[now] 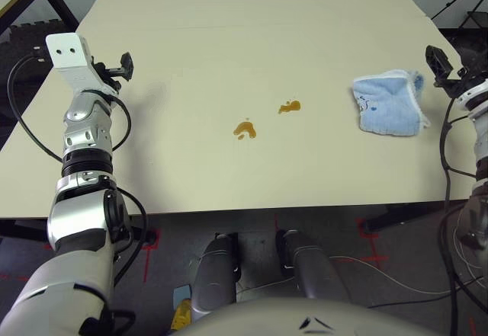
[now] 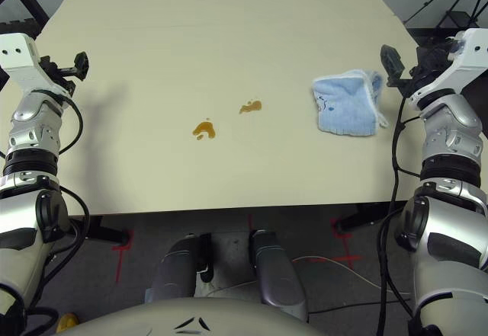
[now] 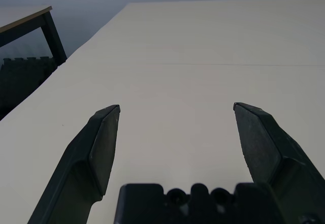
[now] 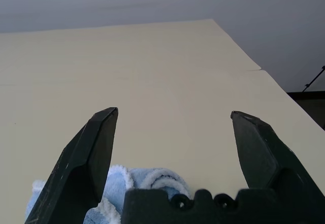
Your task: Wipe the water off the table with a rag.
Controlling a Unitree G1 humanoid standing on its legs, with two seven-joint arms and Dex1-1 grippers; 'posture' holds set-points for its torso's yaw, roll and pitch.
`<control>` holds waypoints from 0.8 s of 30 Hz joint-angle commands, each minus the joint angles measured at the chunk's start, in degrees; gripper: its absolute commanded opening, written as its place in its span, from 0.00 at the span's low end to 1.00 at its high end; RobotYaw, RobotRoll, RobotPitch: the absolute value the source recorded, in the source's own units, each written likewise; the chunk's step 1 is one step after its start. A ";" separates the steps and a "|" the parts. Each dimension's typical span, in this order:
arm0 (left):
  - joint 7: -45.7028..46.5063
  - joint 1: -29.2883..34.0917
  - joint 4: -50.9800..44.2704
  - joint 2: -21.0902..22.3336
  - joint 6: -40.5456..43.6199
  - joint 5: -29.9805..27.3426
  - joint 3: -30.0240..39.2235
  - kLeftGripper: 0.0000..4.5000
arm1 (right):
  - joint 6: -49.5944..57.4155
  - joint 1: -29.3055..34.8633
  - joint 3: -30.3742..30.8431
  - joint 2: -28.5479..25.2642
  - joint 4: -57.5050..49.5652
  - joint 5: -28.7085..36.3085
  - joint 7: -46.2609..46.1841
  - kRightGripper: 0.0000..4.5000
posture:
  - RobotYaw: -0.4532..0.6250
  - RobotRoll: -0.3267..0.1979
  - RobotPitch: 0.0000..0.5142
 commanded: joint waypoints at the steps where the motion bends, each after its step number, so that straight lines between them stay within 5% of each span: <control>1: 0.13 0.87 -0.41 0.39 -0.26 0.45 -0.01 1.00 | -0.19 -0.29 0.14 -0.69 0.64 -0.25 0.02 0.99 | 0.31 0.62 0.34; 13: -7.40 -1.75 -4.96 1.38 4.86 -0.17 -2.63 1.00 | 0.52 -0.28 0.23 -1.14 -0.06 -0.20 0.04 0.99 | 0.31 0.62 0.36; 24: -41.85 0.71 -24.56 6.45 27.56 -6.63 -13.77 1.00 | 0.51 -1.35 0.17 -1.67 0.22 -0.18 0.03 0.99 | 0.30 0.62 0.32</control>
